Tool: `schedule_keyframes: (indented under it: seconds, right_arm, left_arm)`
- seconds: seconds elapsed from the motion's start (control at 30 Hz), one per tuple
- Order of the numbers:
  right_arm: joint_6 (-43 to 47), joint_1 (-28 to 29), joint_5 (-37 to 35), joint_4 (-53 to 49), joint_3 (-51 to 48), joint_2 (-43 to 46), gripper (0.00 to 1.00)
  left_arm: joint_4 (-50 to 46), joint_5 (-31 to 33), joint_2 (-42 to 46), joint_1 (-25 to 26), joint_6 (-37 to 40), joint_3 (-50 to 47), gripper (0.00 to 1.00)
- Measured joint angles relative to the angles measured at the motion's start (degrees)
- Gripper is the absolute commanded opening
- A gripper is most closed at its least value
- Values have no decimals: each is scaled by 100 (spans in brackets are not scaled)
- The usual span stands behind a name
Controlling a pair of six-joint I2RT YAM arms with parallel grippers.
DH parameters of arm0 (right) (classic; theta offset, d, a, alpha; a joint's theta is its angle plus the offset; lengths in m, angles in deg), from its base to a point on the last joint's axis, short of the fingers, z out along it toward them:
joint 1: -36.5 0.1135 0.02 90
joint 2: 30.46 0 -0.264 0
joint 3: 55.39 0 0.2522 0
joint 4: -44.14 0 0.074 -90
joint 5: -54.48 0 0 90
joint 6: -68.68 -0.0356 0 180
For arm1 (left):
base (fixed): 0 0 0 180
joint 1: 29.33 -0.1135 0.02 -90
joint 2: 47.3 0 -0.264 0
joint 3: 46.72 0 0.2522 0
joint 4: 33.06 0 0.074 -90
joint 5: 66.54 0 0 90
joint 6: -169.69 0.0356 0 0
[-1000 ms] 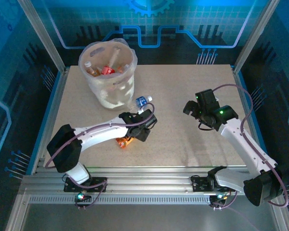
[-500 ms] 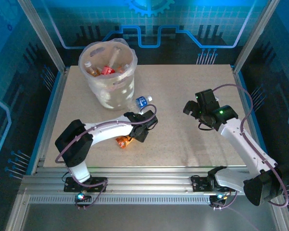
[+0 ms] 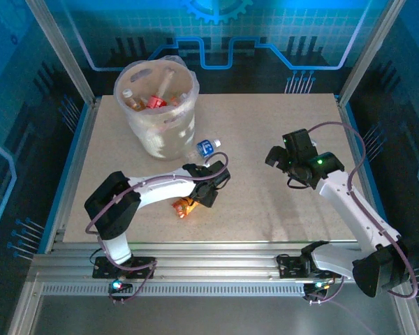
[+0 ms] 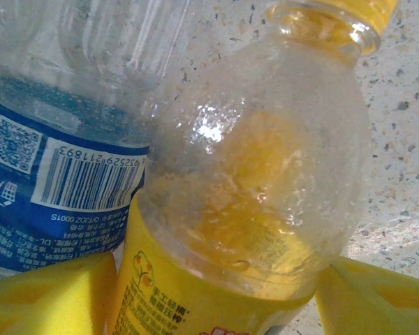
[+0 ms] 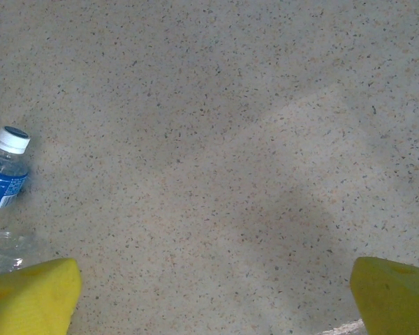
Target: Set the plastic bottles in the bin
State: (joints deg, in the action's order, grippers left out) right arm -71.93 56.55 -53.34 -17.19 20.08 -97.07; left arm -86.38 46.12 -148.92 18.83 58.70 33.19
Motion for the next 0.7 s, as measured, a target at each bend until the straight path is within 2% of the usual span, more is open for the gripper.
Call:
schedule_keyframes:
  seconds: [0.37, 0.7]
  right_arm:
    - [0, 0, -17, 2, -87, 2, 100]
    - [2, -24, -26, 2, -98, 57, 100]
  left_arm:
    - [177, 7, -122, 85, -9, 52, 71]
    - [350, -175, -562, 302, -17, 238, 77]
